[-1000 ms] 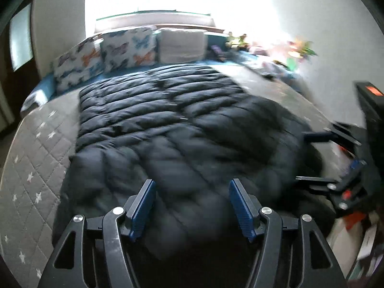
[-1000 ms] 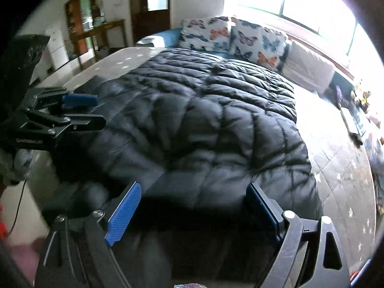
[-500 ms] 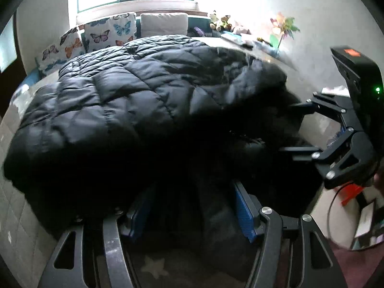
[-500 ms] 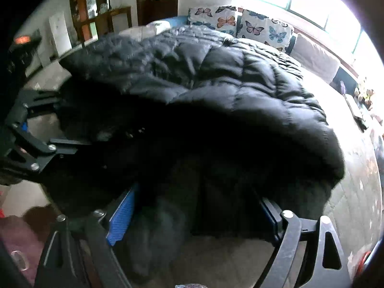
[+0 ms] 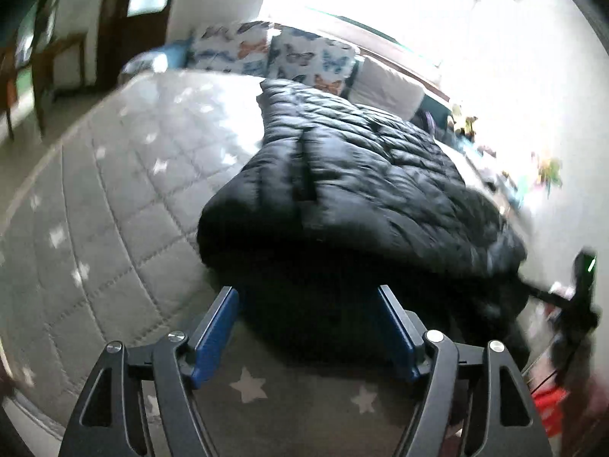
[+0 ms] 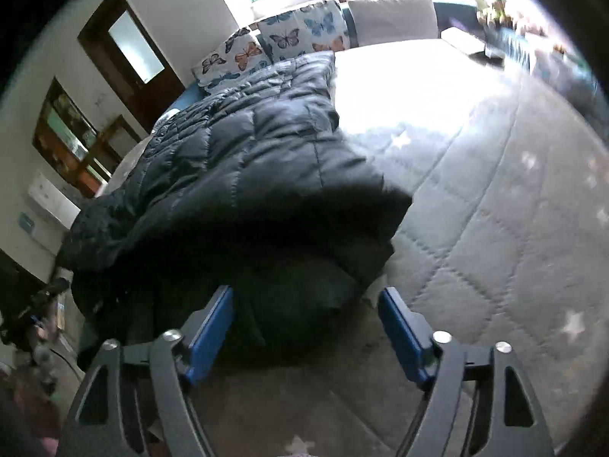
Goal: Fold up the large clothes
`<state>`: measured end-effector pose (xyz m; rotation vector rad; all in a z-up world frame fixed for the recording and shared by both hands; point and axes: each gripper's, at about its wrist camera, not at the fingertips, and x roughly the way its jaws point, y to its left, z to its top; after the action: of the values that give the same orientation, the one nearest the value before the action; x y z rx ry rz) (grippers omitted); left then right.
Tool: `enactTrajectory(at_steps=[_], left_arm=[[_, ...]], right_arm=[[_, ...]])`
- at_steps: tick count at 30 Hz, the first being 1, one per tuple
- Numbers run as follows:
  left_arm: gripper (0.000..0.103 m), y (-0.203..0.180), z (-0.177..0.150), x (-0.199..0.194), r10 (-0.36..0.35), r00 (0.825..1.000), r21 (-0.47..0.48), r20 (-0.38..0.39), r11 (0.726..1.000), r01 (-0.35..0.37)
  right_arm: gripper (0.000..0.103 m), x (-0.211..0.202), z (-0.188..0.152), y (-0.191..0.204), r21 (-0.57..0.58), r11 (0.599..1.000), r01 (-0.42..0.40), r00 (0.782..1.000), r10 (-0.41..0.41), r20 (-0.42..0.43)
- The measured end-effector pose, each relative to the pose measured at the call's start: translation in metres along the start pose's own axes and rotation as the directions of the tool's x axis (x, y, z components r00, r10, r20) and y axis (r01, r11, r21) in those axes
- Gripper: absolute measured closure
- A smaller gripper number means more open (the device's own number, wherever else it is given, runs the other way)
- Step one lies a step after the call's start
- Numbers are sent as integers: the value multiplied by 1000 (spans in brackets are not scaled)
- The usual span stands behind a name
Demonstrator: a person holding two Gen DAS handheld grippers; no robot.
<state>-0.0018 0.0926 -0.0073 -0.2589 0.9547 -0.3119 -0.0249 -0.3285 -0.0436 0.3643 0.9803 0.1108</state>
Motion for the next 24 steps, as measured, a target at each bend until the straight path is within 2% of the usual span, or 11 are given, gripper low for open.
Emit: enactTrajectory(at_steps=[2, 6, 10, 12, 13, 14, 16, 18, 21, 24], left_arm=[[26, 18, 1, 10, -32, 999, -94, -37, 995, 29], [25, 43, -3, 25, -119, 990, -229, -76, 968, 99], [26, 55, -3, 32, -199, 977, -296, -79, 940, 167], [31, 55, -2, 36, -226, 971, -295, -82, 936, 193], [43, 54, -1, 39, -251, 965, -292, -80, 931, 218], [48, 54, 0, 38, -262, 962, -284, -78, 931, 231], [67, 43, 0, 38, -249, 965, -244, -76, 943, 225], [75, 34, 1, 32, -241, 967, -198, -77, 955, 222], [78, 27, 3, 23, -196, 978, -124, -76, 975, 186], [78, 33, 2, 20, -155, 984, -91, -83, 985, 147]], right_arm=[[25, 8, -1, 0, 37, 998, -46, 999, 46, -4], [35, 4, -3, 2, 35, 998, -47, 999, 47, 0], [37, 1, -7, -2, 50, 998, -47, 999, 48, -12], [39, 4, -5, -4, 62, 997, -51, 999, 51, -9], [41, 4, -6, -3, 63, 997, -49, 999, 50, -9], [45, 3, -7, -2, 58, 997, -48, 999, 49, -9], [52, 0, -8, 3, 36, 998, -42, 999, 42, -8], [62, -5, -8, 10, 8, 1000, -30, 1000, 30, -1], [69, -17, -13, 23, -37, 999, -26, 1000, 26, 4], [71, -23, -25, 37, -84, 996, -36, 999, 34, -24]])
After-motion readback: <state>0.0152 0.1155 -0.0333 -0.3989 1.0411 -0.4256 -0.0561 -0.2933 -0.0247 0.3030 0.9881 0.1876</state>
